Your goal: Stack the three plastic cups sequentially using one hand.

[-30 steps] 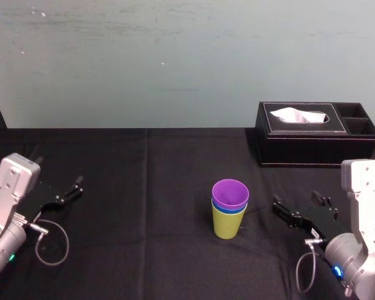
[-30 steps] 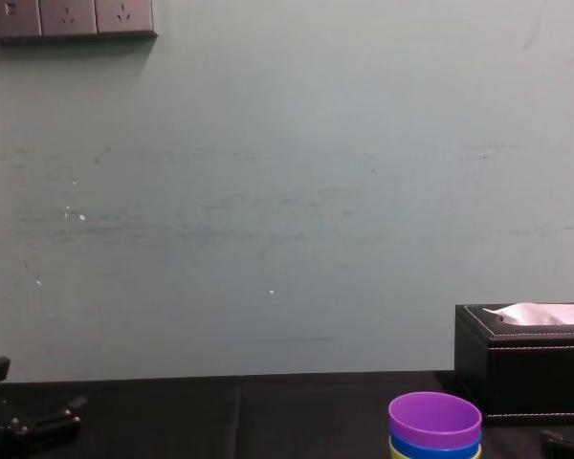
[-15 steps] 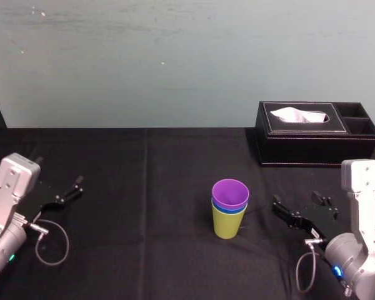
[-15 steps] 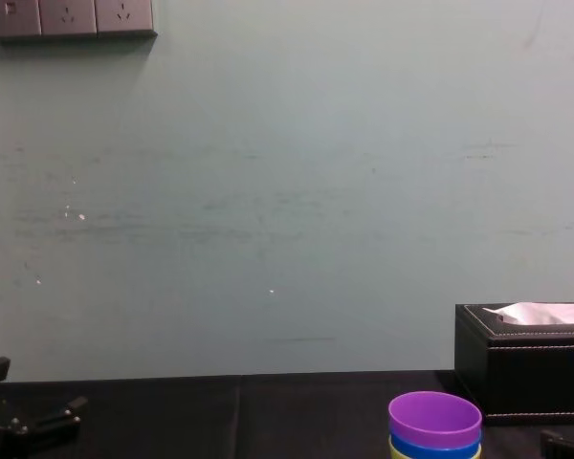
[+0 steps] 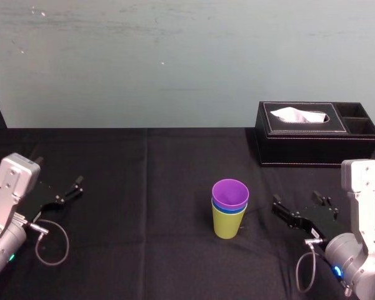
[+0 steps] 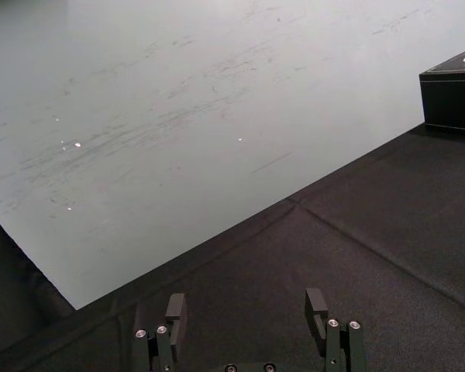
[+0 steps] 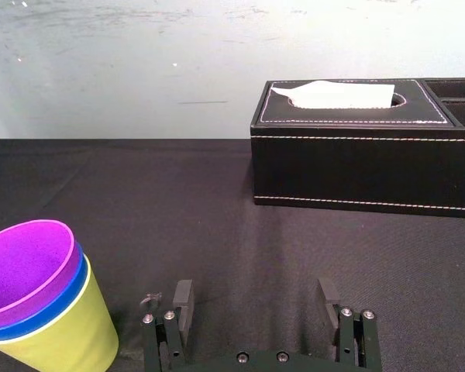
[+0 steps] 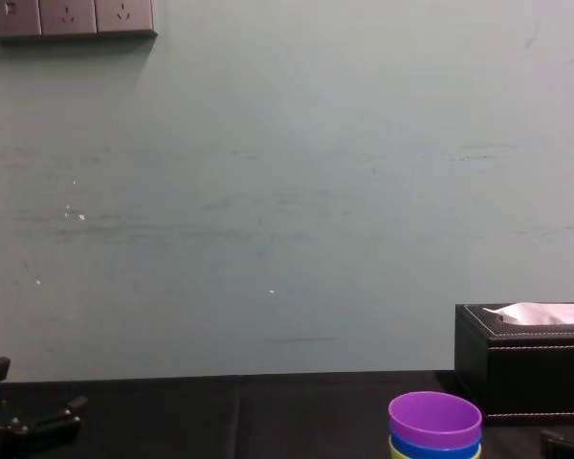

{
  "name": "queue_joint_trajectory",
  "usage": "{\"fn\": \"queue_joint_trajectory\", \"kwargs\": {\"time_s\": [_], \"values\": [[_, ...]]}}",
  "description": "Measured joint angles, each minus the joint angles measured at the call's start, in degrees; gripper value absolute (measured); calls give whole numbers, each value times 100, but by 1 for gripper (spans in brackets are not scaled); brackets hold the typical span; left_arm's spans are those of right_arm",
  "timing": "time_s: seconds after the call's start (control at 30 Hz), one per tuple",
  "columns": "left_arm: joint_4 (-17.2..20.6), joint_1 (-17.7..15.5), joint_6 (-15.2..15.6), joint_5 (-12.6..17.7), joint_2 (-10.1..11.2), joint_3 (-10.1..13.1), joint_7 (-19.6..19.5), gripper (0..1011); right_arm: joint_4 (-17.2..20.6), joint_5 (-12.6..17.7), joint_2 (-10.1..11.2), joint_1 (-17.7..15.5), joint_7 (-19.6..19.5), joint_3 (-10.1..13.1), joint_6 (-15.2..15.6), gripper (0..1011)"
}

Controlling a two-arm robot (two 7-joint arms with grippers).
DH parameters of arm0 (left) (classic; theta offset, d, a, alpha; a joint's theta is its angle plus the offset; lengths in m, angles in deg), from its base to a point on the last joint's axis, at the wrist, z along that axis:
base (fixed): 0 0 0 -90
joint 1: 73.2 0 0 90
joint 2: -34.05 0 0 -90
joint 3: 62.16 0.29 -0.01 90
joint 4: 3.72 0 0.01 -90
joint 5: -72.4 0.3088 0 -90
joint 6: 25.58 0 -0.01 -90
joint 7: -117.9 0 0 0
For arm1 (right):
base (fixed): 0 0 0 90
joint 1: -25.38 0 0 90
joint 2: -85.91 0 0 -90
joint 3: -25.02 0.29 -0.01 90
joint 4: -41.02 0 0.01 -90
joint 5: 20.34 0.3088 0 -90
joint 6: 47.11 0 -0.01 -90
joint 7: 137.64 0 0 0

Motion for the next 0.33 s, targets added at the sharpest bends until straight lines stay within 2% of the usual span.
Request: {"fn": "queue_joint_trajectory", "kwargs": {"time_s": [0.33], "values": [[0, 0, 0, 0, 0, 0, 0, 1000, 0, 0, 0, 0, 0, 0, 0, 1000]]}}
